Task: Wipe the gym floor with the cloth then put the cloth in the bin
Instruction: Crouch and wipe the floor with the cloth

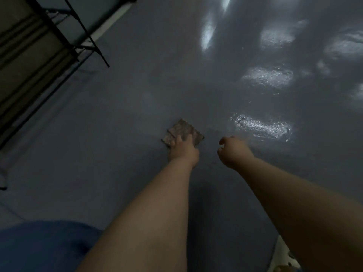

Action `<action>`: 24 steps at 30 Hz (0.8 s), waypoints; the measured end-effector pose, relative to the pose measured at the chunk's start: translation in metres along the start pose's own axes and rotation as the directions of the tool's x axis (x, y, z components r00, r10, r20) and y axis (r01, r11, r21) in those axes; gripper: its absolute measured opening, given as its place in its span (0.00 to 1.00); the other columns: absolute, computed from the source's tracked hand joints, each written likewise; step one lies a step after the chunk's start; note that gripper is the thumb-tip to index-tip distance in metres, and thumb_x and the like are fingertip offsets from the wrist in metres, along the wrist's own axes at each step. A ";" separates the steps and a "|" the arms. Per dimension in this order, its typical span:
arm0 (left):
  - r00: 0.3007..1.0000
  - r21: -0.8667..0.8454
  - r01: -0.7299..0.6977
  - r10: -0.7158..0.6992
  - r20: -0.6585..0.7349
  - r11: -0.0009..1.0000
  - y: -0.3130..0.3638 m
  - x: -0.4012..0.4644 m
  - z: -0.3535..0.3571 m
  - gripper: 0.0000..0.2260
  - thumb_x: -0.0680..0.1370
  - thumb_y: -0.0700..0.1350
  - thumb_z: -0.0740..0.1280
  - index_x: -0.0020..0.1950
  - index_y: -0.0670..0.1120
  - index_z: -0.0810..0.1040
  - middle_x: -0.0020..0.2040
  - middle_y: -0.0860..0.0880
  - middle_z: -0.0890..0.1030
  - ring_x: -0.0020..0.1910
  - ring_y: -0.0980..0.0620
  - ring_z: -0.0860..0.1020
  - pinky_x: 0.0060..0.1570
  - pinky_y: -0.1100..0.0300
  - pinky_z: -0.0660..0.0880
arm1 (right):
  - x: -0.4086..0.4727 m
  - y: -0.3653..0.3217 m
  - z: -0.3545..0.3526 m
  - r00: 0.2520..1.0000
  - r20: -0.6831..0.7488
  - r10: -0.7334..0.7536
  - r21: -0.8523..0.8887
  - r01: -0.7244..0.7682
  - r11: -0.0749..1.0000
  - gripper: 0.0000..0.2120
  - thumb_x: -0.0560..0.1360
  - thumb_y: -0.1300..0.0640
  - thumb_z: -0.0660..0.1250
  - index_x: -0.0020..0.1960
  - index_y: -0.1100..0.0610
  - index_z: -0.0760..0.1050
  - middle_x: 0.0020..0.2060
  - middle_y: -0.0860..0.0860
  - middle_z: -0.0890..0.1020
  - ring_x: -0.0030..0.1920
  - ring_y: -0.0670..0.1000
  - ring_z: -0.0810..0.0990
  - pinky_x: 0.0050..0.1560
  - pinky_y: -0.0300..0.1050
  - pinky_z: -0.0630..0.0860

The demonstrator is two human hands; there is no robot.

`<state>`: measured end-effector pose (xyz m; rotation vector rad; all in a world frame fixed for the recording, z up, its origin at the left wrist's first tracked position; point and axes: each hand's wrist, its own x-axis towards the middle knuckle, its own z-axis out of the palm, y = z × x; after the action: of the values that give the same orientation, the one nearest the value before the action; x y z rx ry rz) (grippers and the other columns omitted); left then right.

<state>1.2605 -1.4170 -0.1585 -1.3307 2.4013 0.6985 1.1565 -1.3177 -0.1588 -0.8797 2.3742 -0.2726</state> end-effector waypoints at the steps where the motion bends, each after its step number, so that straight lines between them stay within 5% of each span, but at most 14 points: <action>1: 1.000 0.011 0.007 -0.007 0.013 1.000 -0.002 0.007 0.003 0.26 0.81 0.50 0.58 0.77 0.50 0.54 0.77 0.44 0.51 0.75 0.42 0.51 0.71 0.49 0.57 | 0.006 -0.001 0.005 1.000 0.012 0.005 0.008 -0.005 1.000 0.17 0.78 0.57 0.58 0.66 0.58 0.71 0.63 0.59 0.72 0.64 0.60 0.69 0.63 0.53 0.69; 14: 1.000 0.061 -0.027 0.027 0.008 0.998 -0.011 0.134 0.051 0.25 0.83 0.51 0.52 0.78 0.56 0.45 0.78 0.45 0.38 0.76 0.42 0.38 0.73 0.44 0.45 | 0.111 0.002 0.058 0.996 0.085 -0.029 -0.066 0.035 0.997 0.19 0.79 0.56 0.57 0.69 0.58 0.66 0.69 0.58 0.65 0.68 0.60 0.62 0.64 0.53 0.65; 24: 0.996 0.269 -0.084 0.079 0.030 0.960 -0.063 0.177 0.080 0.30 0.80 0.63 0.47 0.76 0.56 0.36 0.76 0.49 0.32 0.75 0.46 0.33 0.71 0.38 0.36 | 0.142 0.001 0.092 0.998 0.051 -0.033 -0.190 0.043 0.981 0.26 0.81 0.46 0.51 0.77 0.47 0.48 0.77 0.53 0.43 0.76 0.59 0.45 0.72 0.60 0.51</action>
<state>1.2247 -1.5256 -0.3280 -1.1145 2.4423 0.3830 1.1235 -1.4083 -0.2981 -1.0092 2.3696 -0.0374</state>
